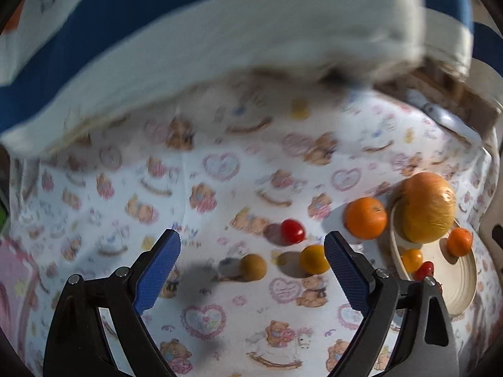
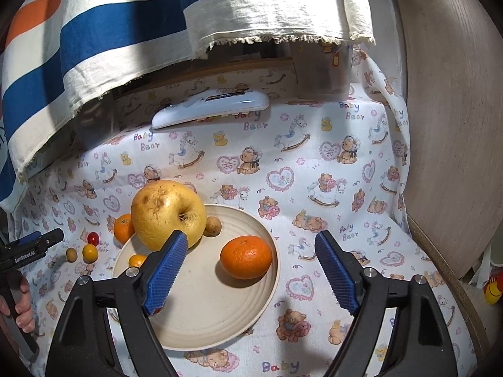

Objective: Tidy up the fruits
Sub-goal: 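Lower the left gripper onto a small brown round fruit and close it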

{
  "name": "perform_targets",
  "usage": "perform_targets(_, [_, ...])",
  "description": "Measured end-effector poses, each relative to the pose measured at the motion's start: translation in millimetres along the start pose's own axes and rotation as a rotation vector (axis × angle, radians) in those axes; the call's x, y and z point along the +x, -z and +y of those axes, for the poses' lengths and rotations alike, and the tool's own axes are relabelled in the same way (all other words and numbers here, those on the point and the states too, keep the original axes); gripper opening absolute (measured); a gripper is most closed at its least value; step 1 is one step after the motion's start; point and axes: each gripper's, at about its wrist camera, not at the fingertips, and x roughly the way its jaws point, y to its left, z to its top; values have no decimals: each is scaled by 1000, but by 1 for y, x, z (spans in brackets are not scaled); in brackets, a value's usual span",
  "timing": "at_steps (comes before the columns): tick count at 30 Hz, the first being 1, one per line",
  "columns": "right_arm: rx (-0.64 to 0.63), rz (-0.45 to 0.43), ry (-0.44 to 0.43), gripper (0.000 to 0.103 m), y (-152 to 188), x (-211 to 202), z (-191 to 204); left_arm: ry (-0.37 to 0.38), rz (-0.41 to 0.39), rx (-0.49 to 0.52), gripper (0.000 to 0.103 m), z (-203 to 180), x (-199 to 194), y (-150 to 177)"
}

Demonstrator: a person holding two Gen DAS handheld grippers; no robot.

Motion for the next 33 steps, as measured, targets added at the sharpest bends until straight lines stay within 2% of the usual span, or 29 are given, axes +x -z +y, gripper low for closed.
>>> perform_targets(2, [-15, 3, 7, 85, 1, 1, 3, 28, 46, -51, 91, 10, 9, 1])
perform_targets(4, [-26, 6, 12, 85, 3, 3, 5, 44, 68, -74, 84, 15, 14, 1])
perform_targets(7, [-38, 14, 18, 85, 5, 6, 8, 46, 71, -71, 79, 17, 17, 3])
perform_targets(11, [-54, 15, 21, 85, 6, 6, 12, 55, 102, -77, 68, 16, 25, 7])
perform_targets(17, [-101, -3, 10, 85, 10, 0, 25, 83, 145, -103, 46, 17, 33, 12])
perform_targets(19, [-118, -3, -1, 85, 11, -2, 30, 96, 159, -103, 27, 18, 34, 13])
perform_targets(21, [-129, -8, 5, 85, 10, -4, 34, 125, 175, -113, 22, 10, 39, 16])
perform_targets(25, [-106, -10, 17, 85, 6, -7, 40, 135, 166, -124, 22, 7, 37, 18])
perform_targets(33, [-100, 16, -50, 85, -2, -10, 79, 118, 99, -158, 22, 17, 26, 15])
